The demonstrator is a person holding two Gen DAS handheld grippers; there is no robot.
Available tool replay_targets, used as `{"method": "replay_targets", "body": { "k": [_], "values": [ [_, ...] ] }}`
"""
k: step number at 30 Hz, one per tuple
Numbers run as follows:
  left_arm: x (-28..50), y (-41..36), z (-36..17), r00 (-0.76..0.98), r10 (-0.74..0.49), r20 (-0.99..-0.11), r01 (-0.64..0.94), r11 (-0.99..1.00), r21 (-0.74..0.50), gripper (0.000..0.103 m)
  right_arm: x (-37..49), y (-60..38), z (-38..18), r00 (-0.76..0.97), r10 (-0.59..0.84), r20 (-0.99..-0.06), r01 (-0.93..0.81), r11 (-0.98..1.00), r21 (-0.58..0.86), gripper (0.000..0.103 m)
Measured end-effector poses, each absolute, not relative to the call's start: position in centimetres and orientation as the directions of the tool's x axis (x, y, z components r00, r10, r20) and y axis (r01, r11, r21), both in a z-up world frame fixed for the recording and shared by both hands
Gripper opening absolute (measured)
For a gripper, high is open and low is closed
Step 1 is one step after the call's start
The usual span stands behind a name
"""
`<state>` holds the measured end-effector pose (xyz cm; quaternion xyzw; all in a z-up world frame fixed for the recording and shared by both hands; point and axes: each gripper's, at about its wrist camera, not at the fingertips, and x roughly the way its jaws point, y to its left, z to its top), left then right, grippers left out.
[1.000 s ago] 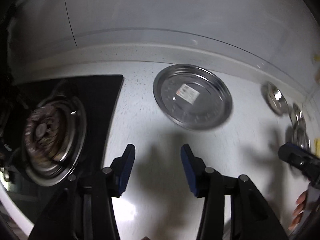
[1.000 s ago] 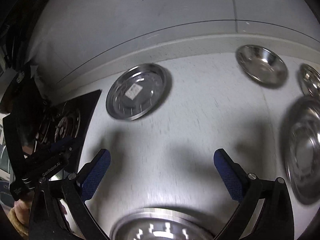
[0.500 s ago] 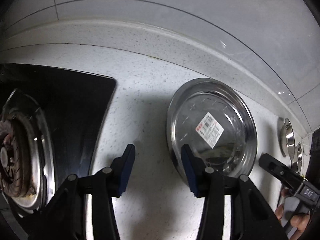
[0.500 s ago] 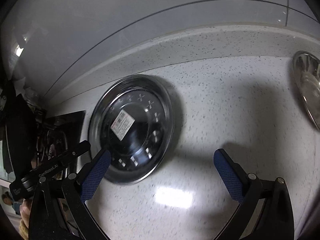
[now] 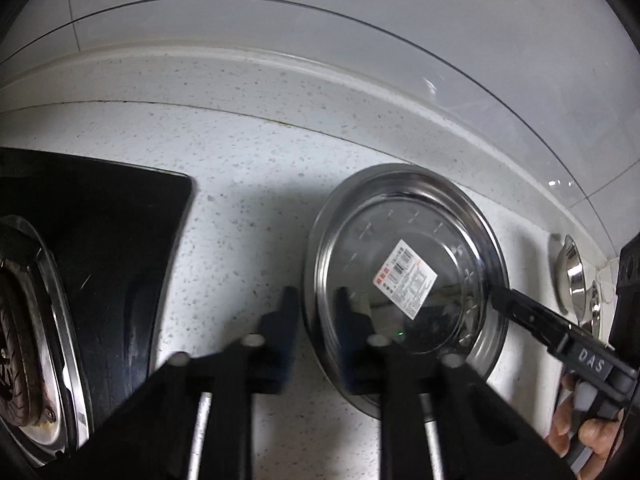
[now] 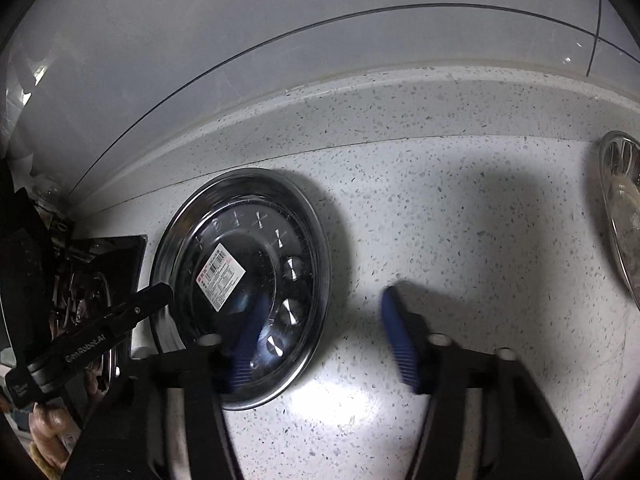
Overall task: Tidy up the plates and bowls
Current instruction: 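Reach both grippers to the small labeled plate and close on its rim, then carry the small plate with both grippers and lower it onto the stack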
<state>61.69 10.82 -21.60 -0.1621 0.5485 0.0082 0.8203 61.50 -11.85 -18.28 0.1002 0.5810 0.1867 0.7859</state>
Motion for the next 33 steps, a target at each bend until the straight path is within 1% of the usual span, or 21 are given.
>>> {"method": "replay_targets", "body": {
  "k": [2, 4, 8, 10, 12, 24, 29, 33],
  "values": [
    [61.6, 10.6, -21.6, 0.397, -0.178, -0.900, -0.184, 0.945, -0.269, 0.010, 61.5, -11.7, -18.5, 0.244, 0.417, -0.876, -0.171, 0.907, 0.384, 0.022],
    [61.5, 10.3, -21.6, 0.397, -0.181, -0.900, -0.183, 0.945, -0.270, 0.009, 61.5, -11.3, -18.5, 0.243, 0.410, -0.879, -0.178, 0.910, 0.375, 0.016],
    [60.7, 10.7, -20.9, 0.411, -0.175, -0.895, -0.192, 0.943, -0.273, 0.009, 60.9, -10.7, -18.3, 0.257, 0.398, -0.881, -0.187, 0.915, 0.359, 0.016],
    [60.1, 10.9, -20.2, 0.420, -0.183, -0.889, -0.193, 0.939, -0.285, 0.009, 60.4, -10.7, -17.6, 0.271, 0.397, -0.877, -0.197, 0.915, 0.353, 0.013],
    [59.2, 11.4, -18.9, 0.434, -0.190, -0.880, -0.182, 0.939, -0.292, 0.010, 60.0, -10.7, -16.6, 0.286, 0.401, -0.870, -0.205, 0.913, 0.354, 0.012],
    [53.7, 9.3, -9.7, 0.487, -0.198, -0.850, -0.133, 0.946, -0.297, 0.010, 54.7, -12.7, -8.9, 0.357, 0.395, -0.847, -0.215, 0.917, 0.336, 0.012],
    [49.6, 8.6, -6.0, 0.499, -0.213, -0.840, -0.114, 0.945, -0.307, 0.010, 51.3, -13.6, -5.3, 0.393, 0.385, -0.835, -0.226, 0.921, 0.318, 0.012],
    [45.9, 7.1, -4.1, 0.507, -0.223, -0.833, -0.085, 0.948, -0.306, 0.010, 48.1, -14.9, -3.3, 0.420, 0.358, -0.834, -0.228, 0.931, 0.285, 0.012]
  ]
}}
